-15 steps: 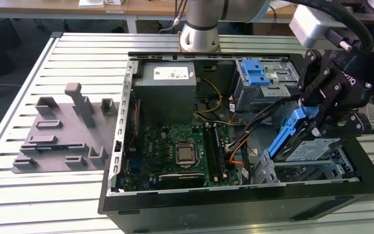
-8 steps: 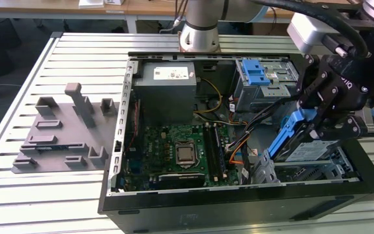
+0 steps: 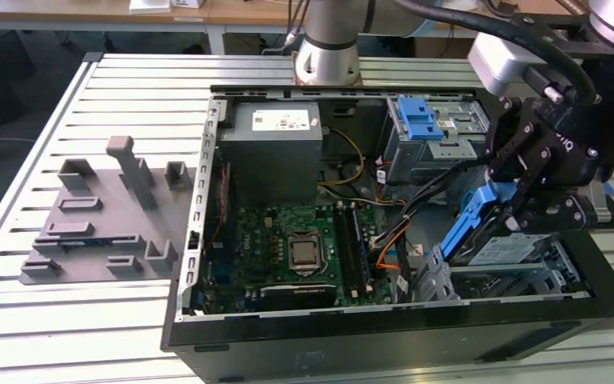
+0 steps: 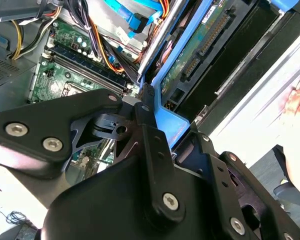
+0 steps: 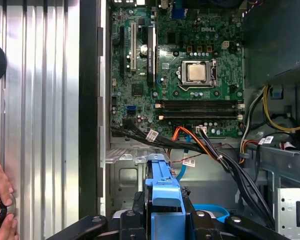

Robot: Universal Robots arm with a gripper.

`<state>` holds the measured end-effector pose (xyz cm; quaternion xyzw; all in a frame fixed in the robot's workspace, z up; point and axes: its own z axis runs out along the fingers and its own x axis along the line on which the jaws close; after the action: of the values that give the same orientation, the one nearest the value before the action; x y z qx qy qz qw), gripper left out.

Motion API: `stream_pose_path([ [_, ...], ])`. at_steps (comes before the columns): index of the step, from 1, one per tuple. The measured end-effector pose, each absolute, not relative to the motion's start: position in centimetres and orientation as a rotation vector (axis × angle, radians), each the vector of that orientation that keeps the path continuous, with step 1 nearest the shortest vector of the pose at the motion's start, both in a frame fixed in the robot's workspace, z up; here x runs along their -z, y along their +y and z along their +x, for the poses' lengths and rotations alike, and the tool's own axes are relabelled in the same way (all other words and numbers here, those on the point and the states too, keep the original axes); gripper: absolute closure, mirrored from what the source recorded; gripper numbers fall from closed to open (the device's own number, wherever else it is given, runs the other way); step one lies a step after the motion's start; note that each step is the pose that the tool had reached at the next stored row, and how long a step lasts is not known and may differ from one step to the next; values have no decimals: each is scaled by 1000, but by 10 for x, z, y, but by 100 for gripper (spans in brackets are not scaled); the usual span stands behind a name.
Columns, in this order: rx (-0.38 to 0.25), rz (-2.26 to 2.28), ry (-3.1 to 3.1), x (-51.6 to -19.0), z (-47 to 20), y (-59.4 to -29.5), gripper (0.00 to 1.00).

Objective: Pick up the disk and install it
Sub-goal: 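Insert the disk into the insertion slot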

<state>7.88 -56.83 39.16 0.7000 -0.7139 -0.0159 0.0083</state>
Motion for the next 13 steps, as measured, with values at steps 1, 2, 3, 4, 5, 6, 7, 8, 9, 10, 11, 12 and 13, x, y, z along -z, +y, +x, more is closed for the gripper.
stream_pose_path([
  [1,50,2187,-2231,-391,79,-568,64],
  [2,50,2187,-2231,-391,79,-568,64],
  [3,50,2187,-2231,-390,79,-568,64],
  [4,50,2187,-2231,-390,79,-568,64],
  [5,50,2187,-2231,-389,79,-568,64],
  [6,50,2187,-2231,-389,79,-568,64],
  [7,50,2187,-2231,-389,79,-568,64],
  [8,50,2187,-2231,-388,79,-568,64],
  [9,50,2187,-2231,-388,79,-568,64],
  [10,50,2187,-2231,-387,79,-568,64],
  [11,49,2187,-2231,-387,79,-568,64],
  [12,49,2187,-2231,-387,79,-568,64],
  [13,49,2187,-2231,-386,79,-568,64],
])
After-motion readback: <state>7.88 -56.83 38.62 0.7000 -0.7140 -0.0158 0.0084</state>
